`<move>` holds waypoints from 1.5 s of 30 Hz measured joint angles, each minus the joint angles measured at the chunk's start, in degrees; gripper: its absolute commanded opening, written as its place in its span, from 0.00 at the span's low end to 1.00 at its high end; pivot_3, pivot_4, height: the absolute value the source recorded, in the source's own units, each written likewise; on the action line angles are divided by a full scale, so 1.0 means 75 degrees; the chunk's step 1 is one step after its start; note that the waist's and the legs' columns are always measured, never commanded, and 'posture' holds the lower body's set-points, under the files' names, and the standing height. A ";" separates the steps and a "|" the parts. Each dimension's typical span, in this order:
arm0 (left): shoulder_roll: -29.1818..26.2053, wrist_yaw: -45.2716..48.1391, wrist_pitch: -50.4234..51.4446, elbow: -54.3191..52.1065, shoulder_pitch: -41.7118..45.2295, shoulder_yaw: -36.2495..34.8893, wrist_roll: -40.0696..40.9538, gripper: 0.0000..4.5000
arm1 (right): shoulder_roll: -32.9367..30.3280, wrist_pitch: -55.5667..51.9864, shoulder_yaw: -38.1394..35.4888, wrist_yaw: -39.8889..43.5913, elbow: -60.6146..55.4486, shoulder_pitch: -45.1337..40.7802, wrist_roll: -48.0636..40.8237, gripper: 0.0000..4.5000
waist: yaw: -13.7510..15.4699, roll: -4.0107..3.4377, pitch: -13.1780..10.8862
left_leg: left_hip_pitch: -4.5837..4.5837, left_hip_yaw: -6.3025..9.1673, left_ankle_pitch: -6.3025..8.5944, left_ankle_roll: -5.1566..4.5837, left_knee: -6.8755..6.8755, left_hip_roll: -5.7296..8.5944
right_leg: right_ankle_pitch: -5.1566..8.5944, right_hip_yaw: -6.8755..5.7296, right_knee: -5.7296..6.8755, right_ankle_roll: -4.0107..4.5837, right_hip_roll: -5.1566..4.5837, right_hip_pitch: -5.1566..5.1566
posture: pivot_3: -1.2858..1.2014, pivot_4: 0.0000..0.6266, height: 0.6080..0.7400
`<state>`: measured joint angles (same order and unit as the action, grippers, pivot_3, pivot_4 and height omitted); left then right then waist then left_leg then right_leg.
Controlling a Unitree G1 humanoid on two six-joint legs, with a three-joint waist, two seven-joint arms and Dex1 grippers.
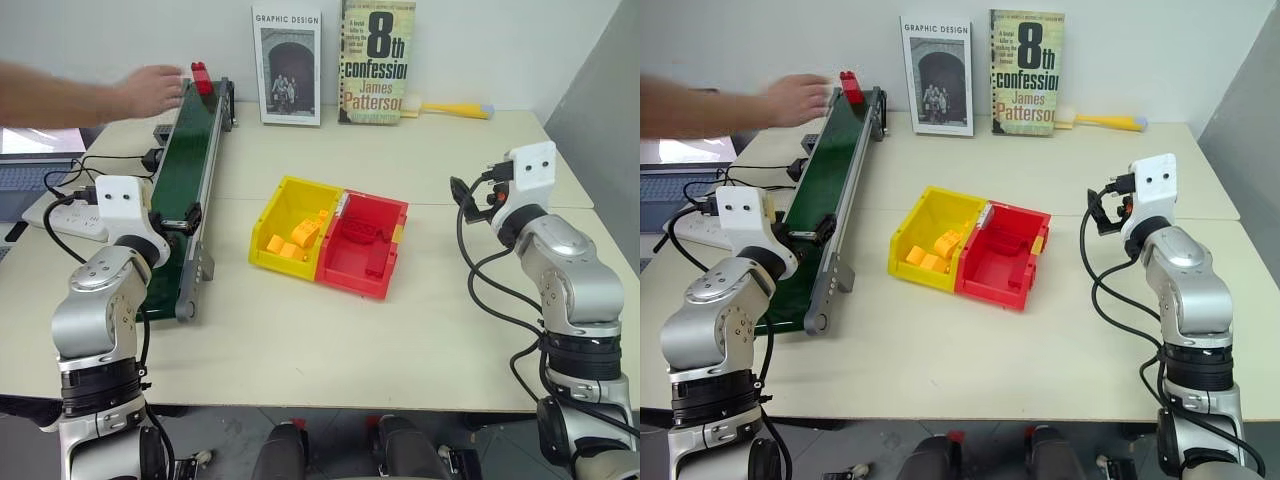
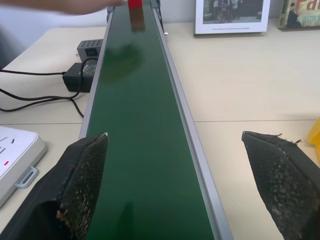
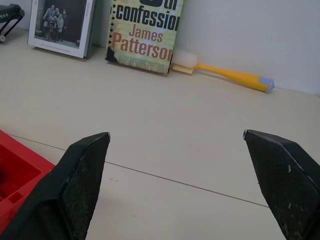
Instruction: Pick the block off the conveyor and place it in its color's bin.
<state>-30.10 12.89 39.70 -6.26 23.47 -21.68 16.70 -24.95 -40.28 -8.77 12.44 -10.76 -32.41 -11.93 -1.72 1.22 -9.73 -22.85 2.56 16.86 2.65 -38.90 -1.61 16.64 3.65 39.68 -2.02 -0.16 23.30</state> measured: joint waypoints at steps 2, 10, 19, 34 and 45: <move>0.0000 -0.0018 0.0018 -0.0001 0.0000 -0.0023 0.0004 0.99 | 0.0000 0.0000 0.0000 0.0001 0.0004 0.0000 0.0004 1.00 | 0.0000 0.0000 0.0000 | 0.0000 0.0001 0.0000 0.0000 0.0000 0.0000 | 0.0000 0.0000 0.0000 0.0000 0.0000 0.0000 | 0.52 0.24 1.00; 0.0098 -0.0334 -0.0032 -0.0086 0.0000 -0.0262 0.0059 0.99 | -0.0014 0.0000 0.0000 0.0025 0.0006 0.0001 0.0005 1.00 | 0.0002 0.0000 0.0000 | 0.0000 0.0000 0.0000 0.0000 0.0000 -0.0001 | 0.0000 0.0001 0.0000 0.0000 -0.0001 0.0000 | 0.52 0.24 1.00; 0.0180 -0.0468 -0.0212 -0.0213 -0.0007 -0.0609 0.0198 0.99 | -0.0207 0.0091 0.0006 0.0305 0.0202 -0.0059 0.0015 1.00 | 0.0001 0.0000 0.0000 | 0.0001 0.0000 0.0000 0.0000 0.0000 -0.0001 | 0.0000 0.0000 0.0001 0.0000 0.0000 0.0000 | 0.52 0.24 1.00; 0.0174 -0.0614 -0.0513 0.0207 0.0076 -0.0624 0.0109 0.99 | -0.0956 -0.0663 0.0181 0.3635 -0.0334 -0.0629 -0.2431 1.00 | 0.0003 -0.0002 -0.0002 | -0.0002 0.0018 0.0001 -0.0001 0.0001 -0.0001 | 0.0000 -0.0015 -0.0007 0.0000 0.0001 -0.0006 | 0.52 0.24 1.00; 0.0173 -0.0628 -0.0672 0.0607 0.0287 -0.0349 0.0012 0.99 | -0.1590 -0.1364 0.0753 0.4998 -0.0892 -0.1230 -0.3646 1.00 | 0.0010 0.0000 -0.0001 | -0.0005 0.0026 0.0001 -0.0002 -0.0001 -0.0001 | 0.0000 -0.0022 -0.0018 0.0000 -0.0001 -0.0012 | 0.52 0.24 1.00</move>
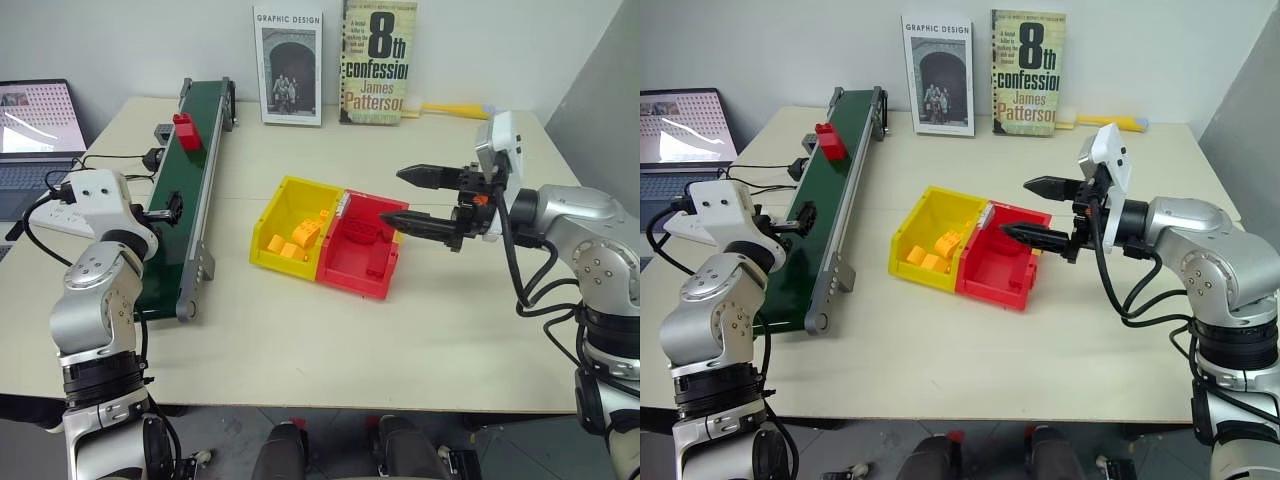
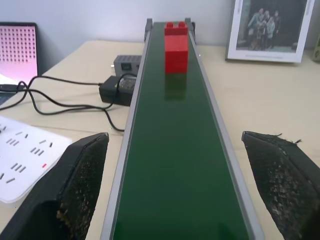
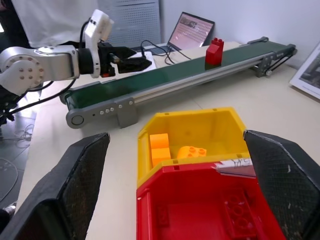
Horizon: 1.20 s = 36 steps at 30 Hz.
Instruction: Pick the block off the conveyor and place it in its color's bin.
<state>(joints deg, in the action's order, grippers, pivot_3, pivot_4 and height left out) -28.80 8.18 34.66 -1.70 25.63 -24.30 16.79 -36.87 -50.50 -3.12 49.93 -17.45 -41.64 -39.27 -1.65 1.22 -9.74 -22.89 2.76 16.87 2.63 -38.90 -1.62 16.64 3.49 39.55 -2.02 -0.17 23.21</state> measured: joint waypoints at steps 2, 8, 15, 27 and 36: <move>0.0000 -0.0001 0.0000 0.0001 0.0001 0.0007 -0.0003 0.99 | 0.0053 0.0000 0.0000 -0.0029 0.0009 -0.0054 -0.0030 1.00 | 0.0000 0.0000 0.0000 | 0.0000 0.0000 0.0000 0.0000 0.0000 -0.0001 | 0.0000 0.0001 -0.0001 0.0000 0.0000 0.0000 | 0.52 0.24 1.00; 0.0009 -0.0013 0.0000 0.0003 0.0002 0.0051 -0.0003 0.99 | 0.0126 -0.0003 0.0013 -0.0195 -0.0010 -0.0252 -0.0036 1.00 | 0.0001 0.0000 0.0000 | 0.0001 0.0001 0.0000 0.0000 0.0000 -0.0003 | 0.0000 -0.0001 0.0001 0.0000 -0.0002 0.0000 | 0.52 0.24 1.00; 0.0055 -0.0050 0.0005 0.0003 0.0014 0.0053 0.0008 0.99 | 0.0124 -0.0051 0.0014 -0.0233 -0.0038 -0.0252 -0.0040 1.00 | 0.0001 0.0000 0.0000 | 0.0000 0.0002 0.0000 0.0000 0.0000 -0.0003 | 0.0000 0.0000 0.0001 0.0000 -0.0003 0.0000 | 0.52 0.24 1.00; 0.0133 -0.0149 0.0025 0.0015 0.0139 0.0172 0.0009 0.99 | 0.0122 -0.0202 0.0006 -0.0393 -0.0190 -0.0245 -0.0159 1.00 | 0.0001 0.0000 0.0000 | 0.0000 0.0001 0.0000 0.0000 0.0000 -0.0003 | 0.0000 0.0000 0.0000 0.0000 -0.0003 0.0000 | 0.52 0.24 1.00; 0.0492 -0.0381 0.0204 0.0015 0.0132 0.0124 0.0127 0.83 | 0.0043 -0.0235 -0.0005 -0.0517 -0.0314 -0.0226 -0.0316 1.00 | 0.0002 0.0000 0.0000 | -0.0002 0.0002 0.0000 0.0000 0.0000 -0.0003 | 0.0000 -0.0001 -0.0002 0.0000 -0.0003 0.0000 | 0.52 0.24 1.00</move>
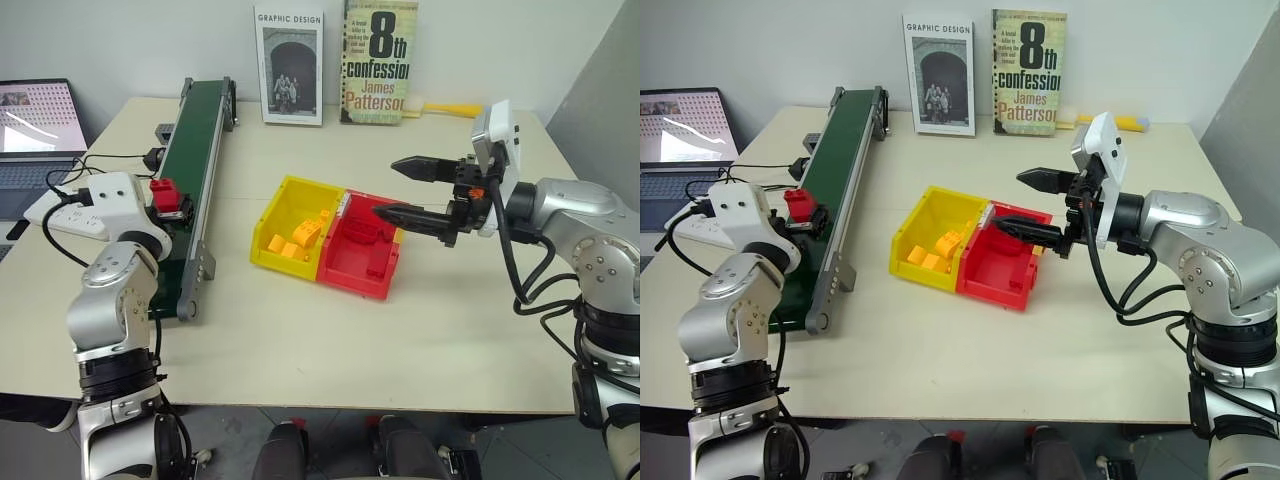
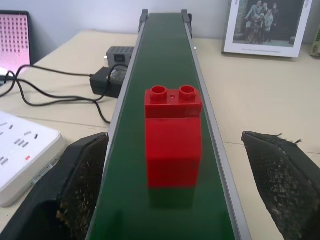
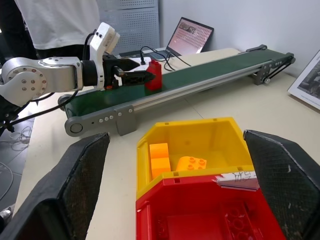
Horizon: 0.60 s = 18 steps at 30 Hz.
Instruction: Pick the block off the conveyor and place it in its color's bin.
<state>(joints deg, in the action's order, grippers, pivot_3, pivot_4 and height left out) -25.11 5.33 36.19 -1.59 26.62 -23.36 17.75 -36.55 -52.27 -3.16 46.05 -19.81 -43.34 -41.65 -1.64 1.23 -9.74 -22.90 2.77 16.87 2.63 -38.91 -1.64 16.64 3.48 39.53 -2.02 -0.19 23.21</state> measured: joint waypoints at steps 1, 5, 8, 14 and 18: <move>0.0092 -0.0025 0.0089 0.0000 0.0001 -0.0088 0.0108 0.79 | -0.0005 -0.0002 -0.0001 -0.0005 -0.0008 0.0000 -0.0010 1.00 | 0.0000 0.0000 0.0000 | 0.0001 -0.0001 0.0000 0.0000 0.0000 -0.0001 | 0.0000 0.0001 0.0001 0.0000 0.0000 0.0000 | 0.52 0.24 1.00; 0.0179 -0.0128 0.0474 -0.0023 -0.0061 -0.0286 0.0366 0.59 | -0.0093 -0.0055 -0.0010 -0.0016 -0.0005 -0.0002 -0.0017 1.00 | -0.0001 0.0000 0.0000 | 0.0002 -0.0001 0.0000 0.0000 0.0000 0.0002 | 0.0000 0.0001 0.0002 0.0000 0.0001 0.0001 | 0.52 0.24 1.00; 0.0189 -0.0150 0.0592 -0.0068 -0.0178 -0.0298 0.0398 0.43 | -0.0127 -0.0057 -0.0010 -0.0003 0.0008 -0.0001 -0.0017 1.00 | 0.0000 0.0000 0.0000 | 0.0001 0.0001 0.0000 0.0000 0.0000 0.0000 | 0.0000 0.0000 0.0001 0.0000 0.0001 0.0001 | 0.52 0.24 1.00; 0.0188 -0.0142 0.0666 -0.0172 -0.0184 -0.0307 0.0520 0.34 | -0.0128 -0.0056 -0.0009 0.0005 0.0065 -0.0002 -0.0012 1.00 | 0.0000 0.0000 0.0000 | 0.0001 0.0000 0.0000 0.0000 0.0000 0.0001 | 0.0000 0.0001 0.0001 0.0000 0.0001 0.0000 | 0.52 0.24 1.00; -0.0207 0.0173 0.0716 -0.0172 -0.0094 0.0101 0.0447 0.34 | -0.0171 -0.0056 -0.0013 -0.0093 0.0069 0.0006 0.0005 1.00 | 0.0006 0.0000 0.0000 | -0.0001 0.0004 0.0000 0.0001 0.0000 0.0005 | 0.0000 -0.0004 0.0001 0.0000 0.0003 0.0001 | 0.52 0.24 1.00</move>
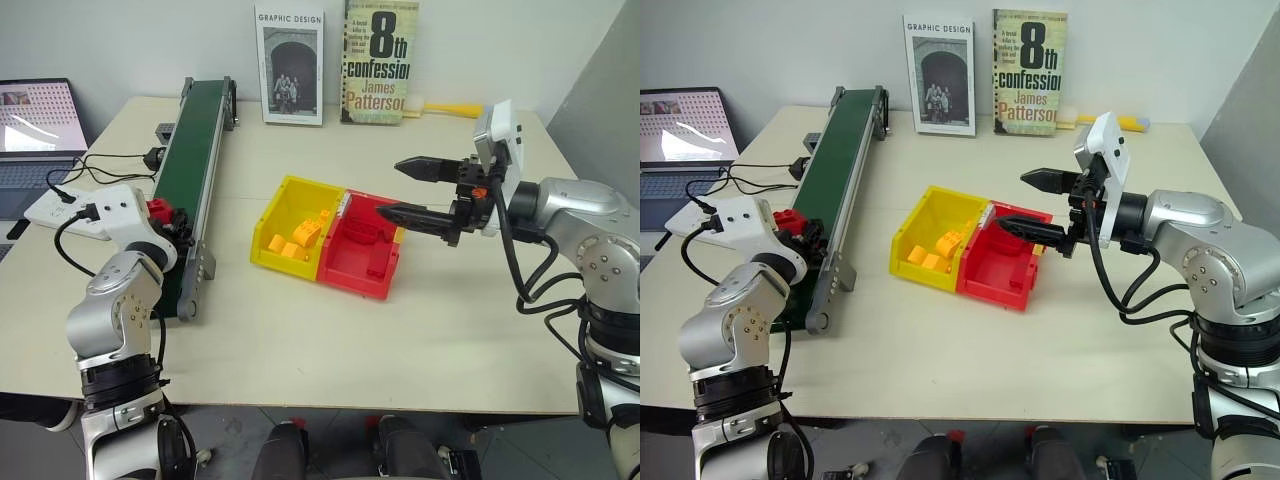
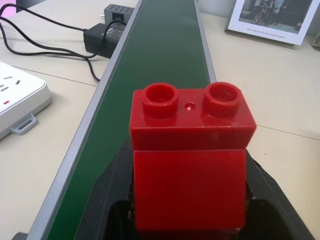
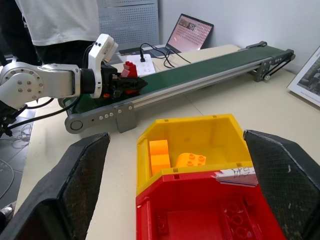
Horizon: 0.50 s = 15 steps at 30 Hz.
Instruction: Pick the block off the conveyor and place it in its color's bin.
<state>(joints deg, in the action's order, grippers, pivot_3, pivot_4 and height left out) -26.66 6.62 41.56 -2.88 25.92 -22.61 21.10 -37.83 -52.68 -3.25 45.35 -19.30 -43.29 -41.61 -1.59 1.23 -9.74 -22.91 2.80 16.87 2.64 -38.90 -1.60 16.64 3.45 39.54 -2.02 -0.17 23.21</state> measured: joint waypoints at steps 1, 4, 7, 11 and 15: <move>-0.0122 0.0183 0.0068 -0.0007 0.0184 0.0183 0.0000 0.34 | -0.0028 -0.0001 -0.0009 -0.0075 -0.0018 0.0004 0.0009 1.00 | 0.0020 0.0000 0.0000 | 0.0000 0.0002 0.0000 0.0000 0.0000 0.0003 | 0.0000 -0.0003 0.0000 0.0000 -0.0001 -0.0002 | 0.52 0.24 1.00; -0.0336 0.0945 0.0324 -0.0184 0.0839 0.0977 0.0131 0.34 | -0.0097 -0.0192 -0.0165 -0.0383 -0.0272 0.0055 -0.0040 1.00 | 0.0084 0.0001 0.0000 | -0.0009 0.0007 -0.0001 0.0001 -0.0001 0.0006 | 0.0000 -0.0010 -0.0010 0.0000 -0.0003 -0.0003 | 0.52 0.24 1.00; -0.0354 0.1991 0.0433 -0.0379 0.1568 0.1903 0.0415 0.34 | -0.0381 -0.0435 -0.0333 -0.0714 -0.0682 0.0151 -0.0052 1.00 | 0.0107 0.0000 0.0000 | -0.0010 -0.0003 -0.0002 0.0003 0.0001 0.0007 | 0.0000 -0.0002 -0.0020 0.0000 -0.0002 -0.0003 | 0.52 0.24 1.00; -0.0086 0.3527 0.0284 -0.0082 0.2398 0.3162 0.0561 0.34 | -0.0850 -0.0720 -0.0685 -0.1116 -0.1415 0.0840 -0.0031 1.00 | 0.0119 0.0000 0.0000 | -0.0012 -0.0010 -0.0001 0.0002 0.0005 0.0008 | 0.0000 -0.0006 -0.0027 0.0000 0.0003 -0.0003 | 0.52 0.24 1.00; 0.0388 0.4816 -0.0460 0.0716 0.2854 0.4455 0.0268 0.34 | -0.1360 -0.0987 -0.0946 -0.1476 -0.2307 0.1803 0.0017 1.00 | 0.0110 -0.0002 -0.0001 | -0.0004 -0.0042 -0.0001 0.0000 0.0003 0.0007 | 0.0000 0.0015 -0.0024 0.0000 0.0015 -0.0003 | 0.52 0.24 1.00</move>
<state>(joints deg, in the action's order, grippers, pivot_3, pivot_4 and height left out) -23.75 42.74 38.11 2.49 47.32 10.81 23.10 -48.03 -60.09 -10.35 34.28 -36.60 -29.77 -41.48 -0.77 1.21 -9.75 -22.94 2.48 16.87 2.63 -38.88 -1.55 16.64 3.56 39.37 -2.02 -0.06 23.19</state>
